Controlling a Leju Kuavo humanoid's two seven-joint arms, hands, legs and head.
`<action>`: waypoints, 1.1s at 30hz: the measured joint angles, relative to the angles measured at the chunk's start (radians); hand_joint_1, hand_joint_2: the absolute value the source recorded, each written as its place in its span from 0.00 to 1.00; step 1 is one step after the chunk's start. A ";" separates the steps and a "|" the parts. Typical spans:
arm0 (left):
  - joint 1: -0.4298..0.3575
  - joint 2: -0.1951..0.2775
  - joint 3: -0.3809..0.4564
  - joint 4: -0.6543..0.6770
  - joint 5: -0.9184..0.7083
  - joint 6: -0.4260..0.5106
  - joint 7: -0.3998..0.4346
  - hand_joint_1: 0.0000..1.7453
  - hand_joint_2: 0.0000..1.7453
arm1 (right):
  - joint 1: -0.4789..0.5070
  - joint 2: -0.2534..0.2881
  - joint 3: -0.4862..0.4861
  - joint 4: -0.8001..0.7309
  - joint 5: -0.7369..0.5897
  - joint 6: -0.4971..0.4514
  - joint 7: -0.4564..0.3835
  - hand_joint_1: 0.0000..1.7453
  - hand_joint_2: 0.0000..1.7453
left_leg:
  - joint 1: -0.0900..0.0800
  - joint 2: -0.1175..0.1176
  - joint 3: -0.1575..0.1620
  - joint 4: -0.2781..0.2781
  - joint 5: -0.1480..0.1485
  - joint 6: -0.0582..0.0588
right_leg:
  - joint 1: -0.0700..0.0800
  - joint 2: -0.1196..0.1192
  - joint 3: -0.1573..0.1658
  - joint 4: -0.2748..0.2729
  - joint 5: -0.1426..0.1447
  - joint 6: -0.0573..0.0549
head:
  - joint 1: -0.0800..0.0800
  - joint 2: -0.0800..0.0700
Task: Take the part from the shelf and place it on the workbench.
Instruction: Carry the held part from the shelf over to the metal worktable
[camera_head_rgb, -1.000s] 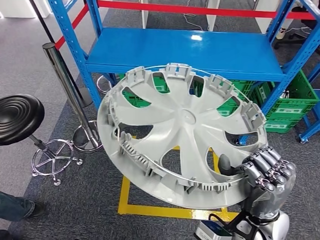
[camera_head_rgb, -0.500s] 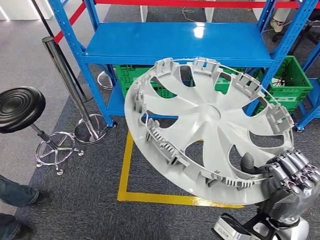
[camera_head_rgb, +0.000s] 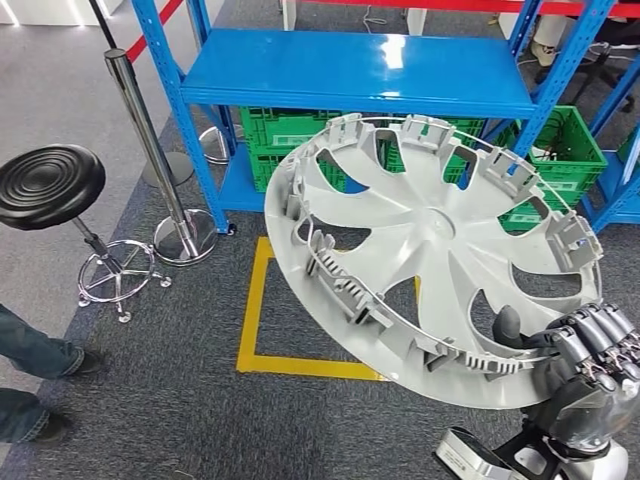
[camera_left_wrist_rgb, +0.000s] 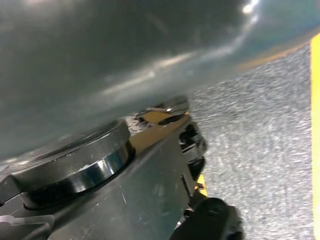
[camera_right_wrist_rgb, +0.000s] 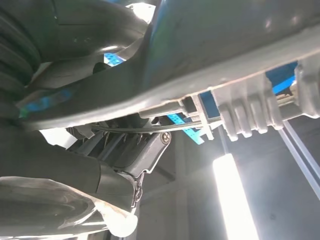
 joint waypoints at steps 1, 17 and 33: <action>0.000 0.000 0.000 0.000 0.000 0.000 0.000 0.00 0.00 | 0.000 0.000 -0.001 0.000 0.000 0.000 0.000 1.00 1.00 | 0.002 0.000 -0.020 0.008 0.012 -0.005 | -0.003 0.000 0.054 -0.056 0.020 0.004 | 0.000 0.000; 0.002 0.002 0.004 0.000 0.000 0.002 0.003 0.00 0.00 | -0.003 0.008 -0.022 -0.008 0.000 0.000 0.000 1.00 1.00 | 0.009 -0.010 0.055 0.187 -0.119 -0.047 | 0.006 -0.008 0.032 -0.267 0.114 -0.054 | 0.001 0.000; 0.002 0.002 0.011 0.000 -0.003 0.005 0.003 0.00 0.00 | -0.009 0.011 -0.022 -0.011 0.000 0.000 0.000 1.00 1.00 | -0.008 -0.003 0.056 0.017 -0.053 -0.005 | 0.000 -0.002 0.107 -0.231 0.032 -0.016 | 0.001 0.000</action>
